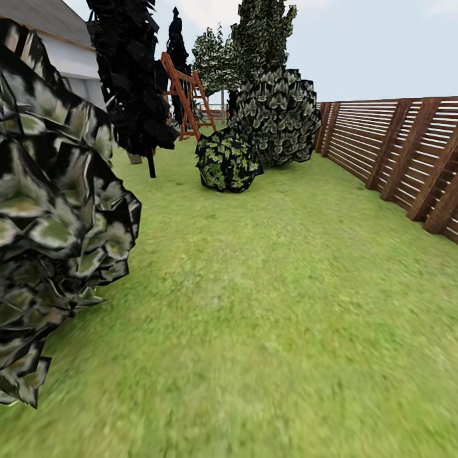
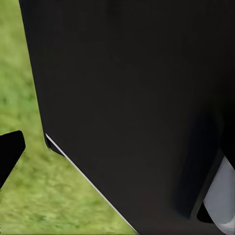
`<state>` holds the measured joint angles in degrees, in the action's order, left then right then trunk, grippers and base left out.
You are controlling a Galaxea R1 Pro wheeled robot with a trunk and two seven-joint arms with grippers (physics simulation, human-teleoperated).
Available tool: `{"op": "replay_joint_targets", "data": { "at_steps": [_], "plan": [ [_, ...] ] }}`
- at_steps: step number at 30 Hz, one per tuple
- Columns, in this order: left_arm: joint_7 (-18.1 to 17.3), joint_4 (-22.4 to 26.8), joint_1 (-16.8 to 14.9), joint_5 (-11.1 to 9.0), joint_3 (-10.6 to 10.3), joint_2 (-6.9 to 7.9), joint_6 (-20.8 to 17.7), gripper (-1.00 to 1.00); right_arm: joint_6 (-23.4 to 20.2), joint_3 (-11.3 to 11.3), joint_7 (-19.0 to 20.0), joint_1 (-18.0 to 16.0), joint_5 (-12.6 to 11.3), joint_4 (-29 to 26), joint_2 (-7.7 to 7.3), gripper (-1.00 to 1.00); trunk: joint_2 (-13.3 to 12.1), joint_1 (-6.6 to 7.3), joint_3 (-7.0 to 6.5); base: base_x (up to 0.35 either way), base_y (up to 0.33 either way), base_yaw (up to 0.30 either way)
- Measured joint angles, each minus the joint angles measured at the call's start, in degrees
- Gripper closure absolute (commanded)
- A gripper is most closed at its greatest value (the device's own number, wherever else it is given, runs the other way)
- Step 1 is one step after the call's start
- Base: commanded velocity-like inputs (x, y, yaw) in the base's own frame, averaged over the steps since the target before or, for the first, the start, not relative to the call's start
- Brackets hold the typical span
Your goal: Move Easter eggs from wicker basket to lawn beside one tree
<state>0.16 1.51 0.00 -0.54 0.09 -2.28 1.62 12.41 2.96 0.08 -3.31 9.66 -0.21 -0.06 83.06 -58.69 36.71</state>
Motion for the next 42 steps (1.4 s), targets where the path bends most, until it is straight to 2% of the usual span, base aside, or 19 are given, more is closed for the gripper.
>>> {"op": "replay_joint_targets", "data": {
  "at_steps": [42],
  "plan": [
    [0.0,0.0,0.0,0.0,0.1,0.00,0.0,-1.00,0.0,0.1,0.0,0.0,-0.2,0.1,0.22,-1.00,0.0,0.00,0.00,0.339,0.000,0.000]
  ]
}}
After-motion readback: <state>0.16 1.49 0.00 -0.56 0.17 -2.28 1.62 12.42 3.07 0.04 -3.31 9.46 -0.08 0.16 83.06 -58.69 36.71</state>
